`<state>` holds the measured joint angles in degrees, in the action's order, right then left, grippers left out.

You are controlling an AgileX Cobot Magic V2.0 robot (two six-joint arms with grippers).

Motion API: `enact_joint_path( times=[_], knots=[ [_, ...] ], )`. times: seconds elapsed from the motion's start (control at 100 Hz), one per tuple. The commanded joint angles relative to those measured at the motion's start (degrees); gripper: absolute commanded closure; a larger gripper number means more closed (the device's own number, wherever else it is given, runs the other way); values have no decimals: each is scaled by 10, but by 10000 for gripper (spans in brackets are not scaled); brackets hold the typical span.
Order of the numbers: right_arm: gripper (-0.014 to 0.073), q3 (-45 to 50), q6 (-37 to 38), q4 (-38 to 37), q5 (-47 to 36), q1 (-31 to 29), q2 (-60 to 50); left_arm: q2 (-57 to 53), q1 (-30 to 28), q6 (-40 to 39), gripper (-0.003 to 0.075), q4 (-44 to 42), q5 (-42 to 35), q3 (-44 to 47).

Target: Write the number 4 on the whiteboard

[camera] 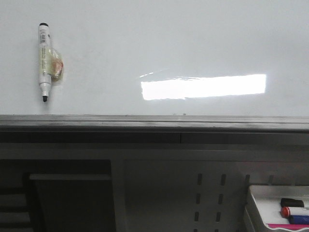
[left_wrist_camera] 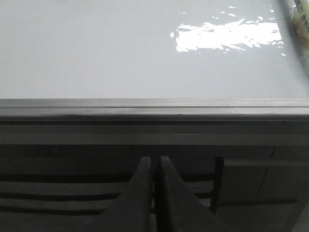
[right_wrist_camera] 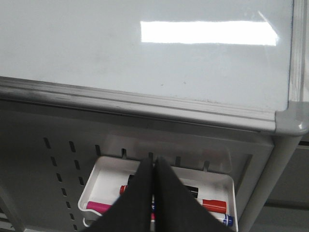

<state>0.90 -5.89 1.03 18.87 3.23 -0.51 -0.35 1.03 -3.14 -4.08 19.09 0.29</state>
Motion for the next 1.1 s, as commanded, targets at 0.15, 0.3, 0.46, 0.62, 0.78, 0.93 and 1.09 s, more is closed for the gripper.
enact_joint_path(
  times=[0.15, 0.3, 0.46, 0.62, 0.78, 0.93, 1.09],
  knots=[
    [638, 11, -1, -5, -9, -4, -10, -14, 6, -2, 741, 3, -36, 18],
    [638, 11, -1, -5, -9, -4, -10, -14, 6, -2, 741, 3, -36, 18],
    [638, 11, -1, -5, -9, -4, -10, -14, 6, -2, 741, 3, -36, 18],
    [638, 11, -1, -5, -9, -4, -10, -14, 6, -2, 741, 3, -36, 18],
    [638, 11, -1, -5, -29, -4, -10, -14, 6, -2, 741, 3, -36, 18],
    [638, 11, -1, -5, -93, -4, -10, -14, 6, -2, 741, -8, -36, 18],
    [638, 11, -1, -5, -160, -4, -10, -14, 6, -2, 741, -16, -41, 18]
  ],
)
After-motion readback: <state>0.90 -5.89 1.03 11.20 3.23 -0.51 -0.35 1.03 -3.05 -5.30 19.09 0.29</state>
